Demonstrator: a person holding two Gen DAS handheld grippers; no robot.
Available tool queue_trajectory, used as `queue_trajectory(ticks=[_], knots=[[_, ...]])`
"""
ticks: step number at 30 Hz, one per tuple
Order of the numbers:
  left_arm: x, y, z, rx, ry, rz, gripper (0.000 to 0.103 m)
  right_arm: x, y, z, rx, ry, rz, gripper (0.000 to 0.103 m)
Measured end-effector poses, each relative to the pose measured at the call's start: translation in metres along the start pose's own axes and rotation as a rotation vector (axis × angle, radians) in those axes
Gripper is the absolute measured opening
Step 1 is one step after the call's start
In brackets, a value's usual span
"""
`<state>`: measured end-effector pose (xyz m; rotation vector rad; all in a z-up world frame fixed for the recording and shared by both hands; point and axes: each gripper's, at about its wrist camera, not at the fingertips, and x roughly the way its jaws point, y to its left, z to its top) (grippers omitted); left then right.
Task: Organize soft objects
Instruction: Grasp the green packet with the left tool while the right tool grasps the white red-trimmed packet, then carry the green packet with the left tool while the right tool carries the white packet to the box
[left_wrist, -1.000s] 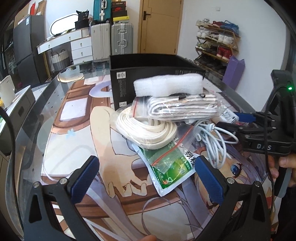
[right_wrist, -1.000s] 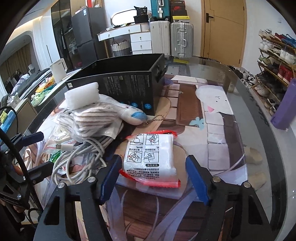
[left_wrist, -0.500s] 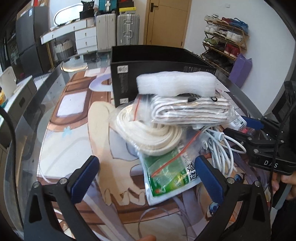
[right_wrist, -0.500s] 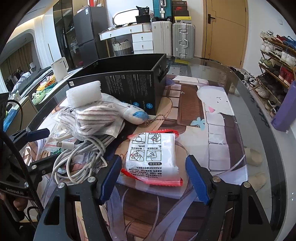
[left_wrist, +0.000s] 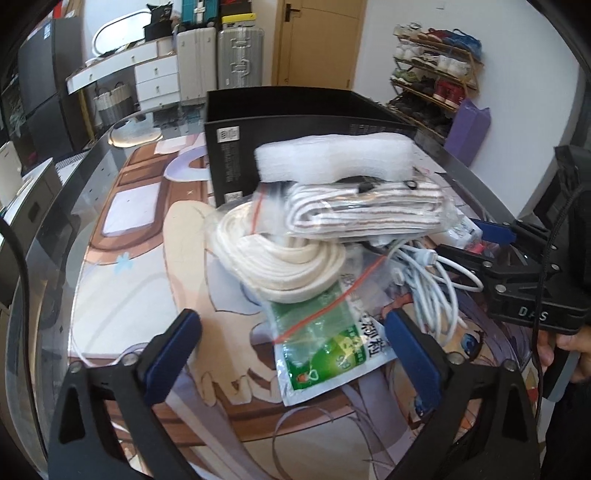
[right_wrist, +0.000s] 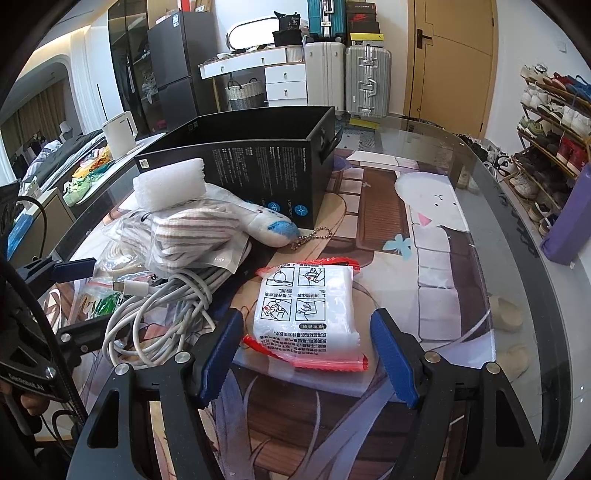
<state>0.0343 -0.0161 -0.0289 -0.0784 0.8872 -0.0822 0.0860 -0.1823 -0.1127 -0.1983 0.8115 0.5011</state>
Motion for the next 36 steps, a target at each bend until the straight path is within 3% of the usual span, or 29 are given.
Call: queue_trajectory(ticks=[3, 5, 11, 17, 26, 36], knots=[[-0.004, -0.006, 0.0, 0.026, -0.013, -0.036, 0.081, -0.001, 0.001, 0.0, -0.006, -0.005, 0.0, 0.069], [-0.008, -0.009, -0.002, 0.036, -0.028, -0.068, 0.06, -0.001, 0.002, -0.001, -0.009, -0.008, -0.004, 0.061], [-0.014, -0.002, -0.003, 0.019, -0.035, -0.118, 0.041, -0.005, 0.006, -0.002, -0.026, -0.018, 0.01, 0.054], [-0.021, -0.001, -0.013, 0.026, -0.032, -0.137, 0.033, -0.009, 0.008, -0.003, -0.039, -0.019, 0.036, 0.047], [-0.031, -0.012, -0.011, 0.031, -0.018, -0.193, 0.028, -0.019, 0.011, -0.001, -0.045, -0.057, 0.048, 0.046], [-0.047, -0.01, -0.019, 0.052, -0.011, -0.198, 0.027, -0.031, 0.005, 0.001, -0.042, -0.081, 0.056, 0.046]])
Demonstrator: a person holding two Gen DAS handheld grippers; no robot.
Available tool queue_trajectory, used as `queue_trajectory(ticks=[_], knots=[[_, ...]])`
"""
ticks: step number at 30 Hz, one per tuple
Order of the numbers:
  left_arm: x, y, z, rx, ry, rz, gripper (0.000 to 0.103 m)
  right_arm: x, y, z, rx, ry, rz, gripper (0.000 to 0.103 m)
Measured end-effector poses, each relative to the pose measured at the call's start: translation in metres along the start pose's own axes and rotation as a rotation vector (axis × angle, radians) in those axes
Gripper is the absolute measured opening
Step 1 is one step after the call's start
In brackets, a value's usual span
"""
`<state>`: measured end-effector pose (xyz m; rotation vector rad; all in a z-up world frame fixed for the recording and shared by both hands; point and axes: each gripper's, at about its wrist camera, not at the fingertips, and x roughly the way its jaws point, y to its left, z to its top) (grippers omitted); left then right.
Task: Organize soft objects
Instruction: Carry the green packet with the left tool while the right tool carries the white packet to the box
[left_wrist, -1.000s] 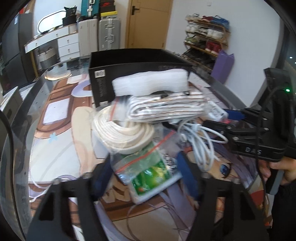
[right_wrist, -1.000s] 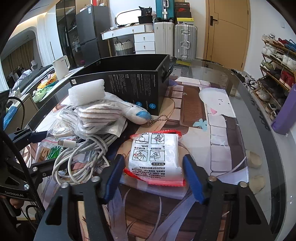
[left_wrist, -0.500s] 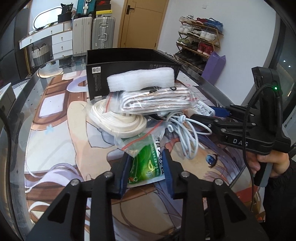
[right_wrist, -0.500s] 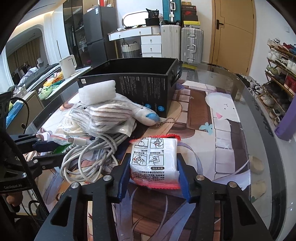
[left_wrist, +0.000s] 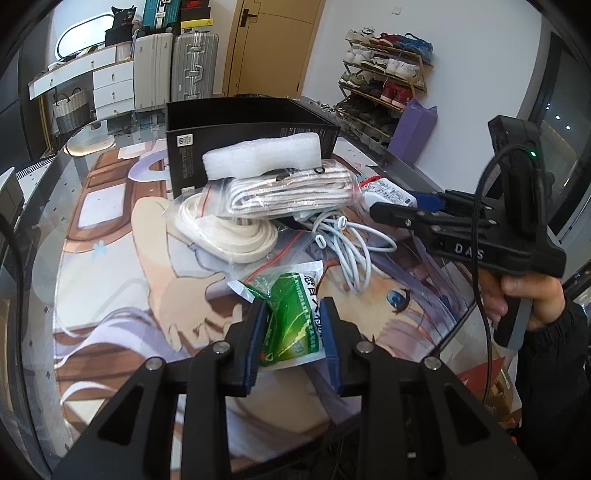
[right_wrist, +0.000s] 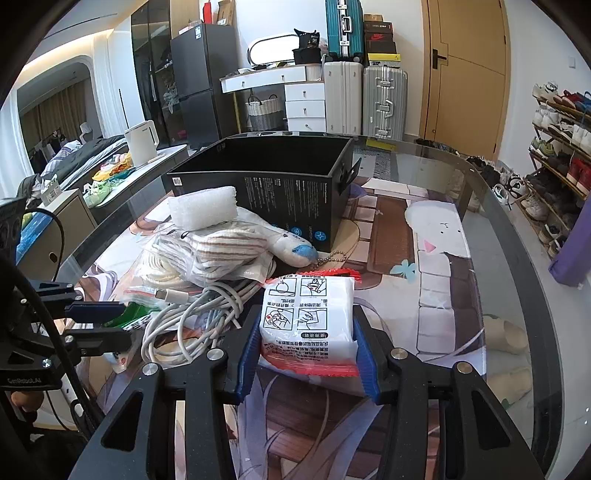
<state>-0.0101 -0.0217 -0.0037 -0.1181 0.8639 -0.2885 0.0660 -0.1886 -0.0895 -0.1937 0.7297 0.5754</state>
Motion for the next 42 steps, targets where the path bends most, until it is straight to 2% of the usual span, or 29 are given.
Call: queue_trajectory(ticks=[15, 22, 24, 27, 32, 42], knots=[[-0.034, -0.007, 0.005, 0.034, -0.071, -0.026, 0.027, -0.024, -0.002, 0.001, -0.011, -0.064, -0.001, 0.046], [-0.05, -0.004, 0.017, 0.044, -0.179, -0.004, 0.027, -0.039, 0.002, 0.007, -0.015, -0.131, -0.002, 0.046], [-0.048, 0.001, 0.024, 0.047, -0.213, 0.013, 0.027, -0.038, 0.005, 0.011, -0.018, -0.134, 0.002, 0.046], [-0.04, 0.013, 0.035, 0.013, -0.224, 0.027, 0.027, -0.035, 0.016, 0.015, -0.064, -0.127, 0.001, 0.046], [-0.032, 0.023, 0.049, -0.002, -0.24, 0.048, 0.027, -0.029, 0.019, 0.024, -0.062, -0.131, 0.009, 0.046], [-0.02, 0.027, 0.07, -0.006, -0.254, 0.058, 0.027, -0.029, 0.006, 0.039, -0.052, -0.149, 0.003, 0.046]])
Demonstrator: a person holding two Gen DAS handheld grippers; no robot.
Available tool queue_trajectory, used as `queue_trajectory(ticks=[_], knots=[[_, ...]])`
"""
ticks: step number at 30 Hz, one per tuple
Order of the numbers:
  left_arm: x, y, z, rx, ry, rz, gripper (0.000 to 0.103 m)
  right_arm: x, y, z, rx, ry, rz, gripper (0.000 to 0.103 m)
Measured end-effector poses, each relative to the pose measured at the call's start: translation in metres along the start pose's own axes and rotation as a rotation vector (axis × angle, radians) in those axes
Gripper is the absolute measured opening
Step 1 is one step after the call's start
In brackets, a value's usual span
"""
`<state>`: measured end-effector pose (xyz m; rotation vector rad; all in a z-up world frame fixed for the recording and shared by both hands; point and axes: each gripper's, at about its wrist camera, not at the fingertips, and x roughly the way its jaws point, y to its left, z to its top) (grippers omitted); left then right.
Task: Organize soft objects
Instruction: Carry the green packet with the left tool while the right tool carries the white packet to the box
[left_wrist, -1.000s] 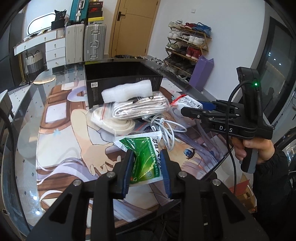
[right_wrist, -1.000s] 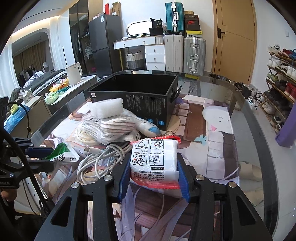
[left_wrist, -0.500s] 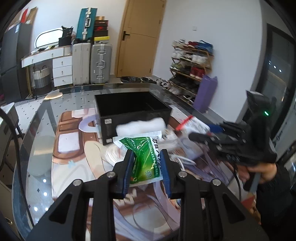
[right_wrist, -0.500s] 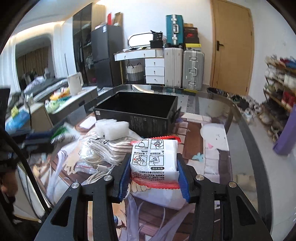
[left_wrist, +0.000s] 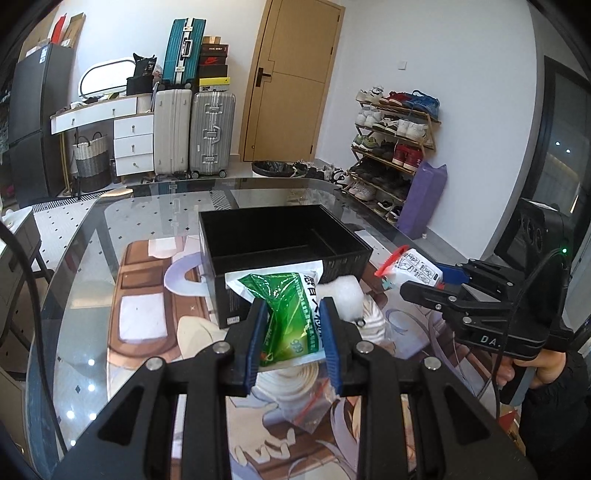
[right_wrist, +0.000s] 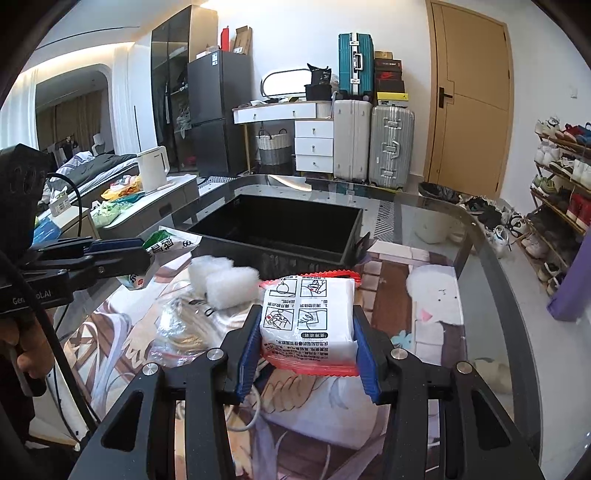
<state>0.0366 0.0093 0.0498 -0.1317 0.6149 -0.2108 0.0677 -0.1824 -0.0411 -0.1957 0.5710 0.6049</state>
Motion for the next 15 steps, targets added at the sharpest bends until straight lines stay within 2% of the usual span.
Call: queue_trajectory(ticks=[15], knots=[[0.023, 0.011, 0.033, -0.022, -0.011, 0.009, 0.027, 0.012, -0.006, 0.037, -0.019, -0.026, 0.02, 0.046]])
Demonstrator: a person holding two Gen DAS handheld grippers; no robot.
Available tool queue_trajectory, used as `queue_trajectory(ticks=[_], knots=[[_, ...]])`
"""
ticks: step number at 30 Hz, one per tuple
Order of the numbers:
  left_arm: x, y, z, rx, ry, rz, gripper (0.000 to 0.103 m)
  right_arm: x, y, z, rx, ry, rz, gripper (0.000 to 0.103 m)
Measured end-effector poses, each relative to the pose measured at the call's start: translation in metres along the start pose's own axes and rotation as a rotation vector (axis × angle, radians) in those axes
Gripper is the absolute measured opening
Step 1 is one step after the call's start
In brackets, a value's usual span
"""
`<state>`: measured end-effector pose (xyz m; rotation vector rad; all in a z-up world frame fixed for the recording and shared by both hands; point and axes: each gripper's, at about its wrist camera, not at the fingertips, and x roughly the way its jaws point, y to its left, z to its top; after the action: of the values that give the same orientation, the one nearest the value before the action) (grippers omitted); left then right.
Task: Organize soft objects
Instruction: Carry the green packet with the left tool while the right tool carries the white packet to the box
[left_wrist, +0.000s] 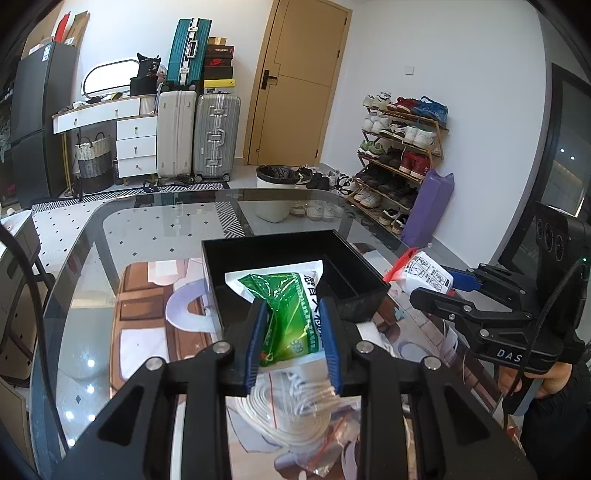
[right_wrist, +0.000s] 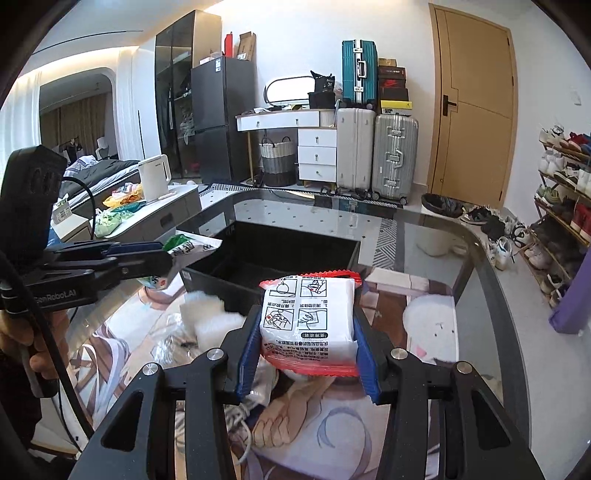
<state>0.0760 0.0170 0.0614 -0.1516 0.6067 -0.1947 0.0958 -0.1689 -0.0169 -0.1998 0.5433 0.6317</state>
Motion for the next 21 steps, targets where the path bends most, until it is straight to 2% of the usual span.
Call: queue_trajectory(ticks=[21], knots=[[0.043, 0.005, 0.019, 0.021, 0.011, 0.042, 0.027, 0.036, -0.004, 0.036, 0.005, -0.034, 0.034, 0.046]])
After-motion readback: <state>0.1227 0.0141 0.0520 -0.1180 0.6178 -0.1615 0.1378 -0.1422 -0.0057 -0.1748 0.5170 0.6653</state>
